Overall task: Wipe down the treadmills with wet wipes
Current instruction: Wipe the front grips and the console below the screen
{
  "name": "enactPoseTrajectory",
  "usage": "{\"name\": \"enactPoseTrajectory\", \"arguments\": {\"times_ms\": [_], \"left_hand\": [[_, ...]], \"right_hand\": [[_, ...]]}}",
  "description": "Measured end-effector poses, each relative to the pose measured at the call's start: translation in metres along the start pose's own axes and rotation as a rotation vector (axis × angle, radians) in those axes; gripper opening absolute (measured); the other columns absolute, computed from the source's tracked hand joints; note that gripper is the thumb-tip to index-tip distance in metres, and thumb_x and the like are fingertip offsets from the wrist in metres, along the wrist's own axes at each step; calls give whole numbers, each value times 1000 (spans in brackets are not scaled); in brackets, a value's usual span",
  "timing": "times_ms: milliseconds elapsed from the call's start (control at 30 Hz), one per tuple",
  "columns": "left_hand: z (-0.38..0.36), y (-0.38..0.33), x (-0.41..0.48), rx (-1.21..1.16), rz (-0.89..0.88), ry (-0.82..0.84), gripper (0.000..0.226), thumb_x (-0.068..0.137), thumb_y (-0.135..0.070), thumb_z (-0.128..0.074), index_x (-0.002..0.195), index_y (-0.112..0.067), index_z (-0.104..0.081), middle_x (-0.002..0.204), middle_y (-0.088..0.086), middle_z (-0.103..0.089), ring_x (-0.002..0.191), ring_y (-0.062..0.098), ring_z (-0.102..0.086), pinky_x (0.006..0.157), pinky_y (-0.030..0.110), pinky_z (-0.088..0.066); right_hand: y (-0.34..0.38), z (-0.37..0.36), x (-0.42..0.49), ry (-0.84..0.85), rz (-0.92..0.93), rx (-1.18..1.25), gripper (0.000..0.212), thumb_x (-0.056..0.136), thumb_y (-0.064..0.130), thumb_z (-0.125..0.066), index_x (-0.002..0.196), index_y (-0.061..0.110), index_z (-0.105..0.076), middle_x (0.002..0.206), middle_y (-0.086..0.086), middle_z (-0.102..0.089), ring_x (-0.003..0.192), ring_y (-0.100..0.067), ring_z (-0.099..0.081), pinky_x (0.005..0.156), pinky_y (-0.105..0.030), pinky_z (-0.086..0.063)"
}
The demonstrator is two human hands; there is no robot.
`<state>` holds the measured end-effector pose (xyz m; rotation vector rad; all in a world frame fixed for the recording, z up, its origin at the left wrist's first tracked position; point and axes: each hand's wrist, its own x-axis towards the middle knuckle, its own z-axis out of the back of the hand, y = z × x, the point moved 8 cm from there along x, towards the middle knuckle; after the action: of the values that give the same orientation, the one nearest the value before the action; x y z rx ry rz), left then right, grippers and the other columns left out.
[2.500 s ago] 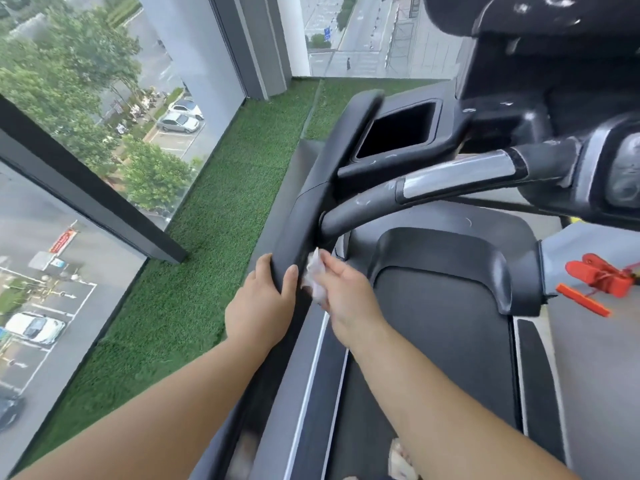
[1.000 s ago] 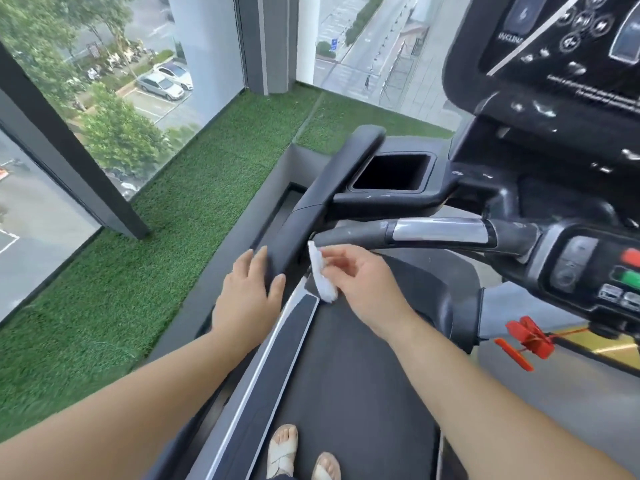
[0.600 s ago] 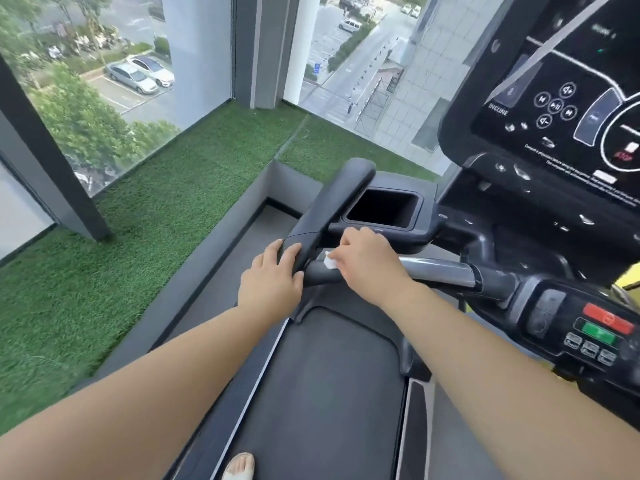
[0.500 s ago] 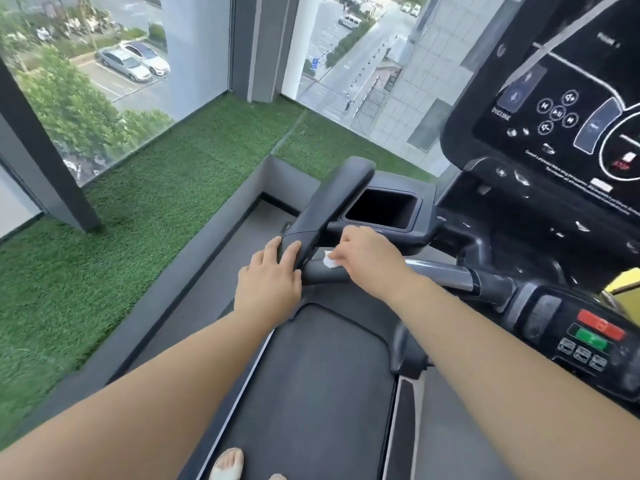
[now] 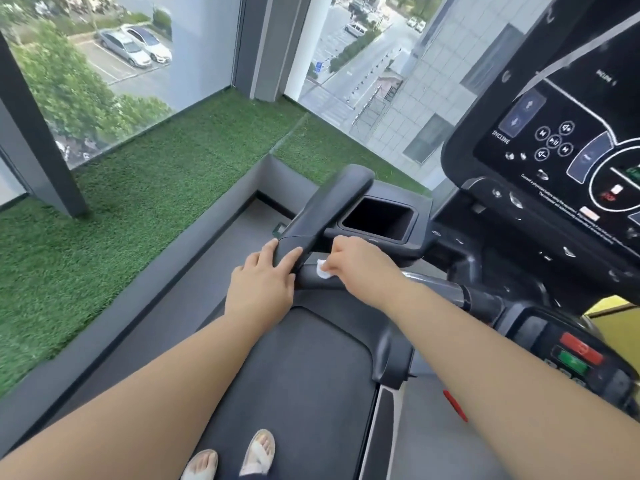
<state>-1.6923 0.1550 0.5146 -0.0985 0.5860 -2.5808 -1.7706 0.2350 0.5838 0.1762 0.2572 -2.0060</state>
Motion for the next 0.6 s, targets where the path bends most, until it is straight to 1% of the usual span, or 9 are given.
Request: {"name": "enactPoseTrajectory", "arguments": {"times_ms": [167, 267, 300, 333, 400, 433, 467, 533, 600], "left_hand": [[0, -1, 1, 13, -1, -9, 50, 100, -37, -33, 148, -39, -20, 156, 4, -17, 131, 26, -34, 96, 37, -35], [-1, 0, 2, 17, 3, -5, 50, 100, -37, -32, 148, -40, -19, 156, 4, -16, 131, 26, -33, 97, 37, -35], [-1, 0, 2, 12, 5, 0, 50, 100, -38, -31, 148, -40, -19, 156, 3, -16, 132, 25, -33, 98, 37, -34], [-1, 0, 2, 7, 7, 7, 50, 100, -38, -31, 148, -40, -18, 157, 3, -15, 132, 25, -32, 99, 36, -34], [-1, 0, 2, 1, 5, 13, 50, 100, -38, -31, 148, -41, -18, 157, 3, -15, 133, 24, -32, 99, 36, -33], [0, 0, 2, -7, 2, 7, 49, 100, -38, -32, 148, -40, -19, 157, 3, -16, 133, 25, -32, 99, 36, -34], [1, 0, 1, -19, 1, -1, 49, 100, -37, -32, 148, -40, -20, 156, 3, -17, 133, 25, -32, 98, 36, -34], [2, 1, 1, -24, 0, -3, 49, 100, -37, -32, 148, -40, -20, 156, 3, -17, 133, 26, -32, 97, 36, -34], [1, 1, 1, -23, 1, 10, 49, 101, -38, -31, 148, -40, -19, 157, 3, -16, 134, 25, -30, 99, 36, -34]], "right_hand": [[-49, 15, -17, 37, -112, 39, 26, 97, 14, -51, 115, 20, -69, 104, -4, -52, 98, -26, -55, 77, -34, -46], [-28, 25, -8, -104, -100, 148, 23, 94, 18, -55, 111, 18, -71, 103, -7, -55, 101, -26, -55, 80, -32, -43], [-13, 22, -5, -109, -83, 141, 23, 93, 17, -57, 110, 18, -71, 103, -8, -56, 101, -26, -54, 81, -34, -43], [4, 16, -4, -98, -42, 85, 22, 89, 13, -60, 107, 17, -72, 100, -10, -57, 96, -29, -54, 78, -36, -45], [18, 7, -8, -134, 42, 18, 19, 69, 2, -77, 83, 14, -74, 79, -9, -56, 70, -30, -55, 56, -33, -49], [13, 6, -14, -164, 55, 15, 23, 58, 0, -83, 72, 14, -72, 70, -6, -53, 60, -27, -52, 47, -28, -45], [4, 7, -20, -200, 66, 6, 25, 53, -1, -85, 68, 14, -71, 67, -5, -50, 56, -25, -49, 44, -25, -40], [-10, 10, -36, -226, 84, -9, 20, 59, 0, -81, 72, 12, -71, 67, -4, -50, 57, -25, -47, 45, -26, -37], [-23, 17, -47, -251, 77, 7, 9, 69, 6, -71, 76, 11, -73, 68, -4, -50, 57, -26, -48, 43, -31, -41]]}}
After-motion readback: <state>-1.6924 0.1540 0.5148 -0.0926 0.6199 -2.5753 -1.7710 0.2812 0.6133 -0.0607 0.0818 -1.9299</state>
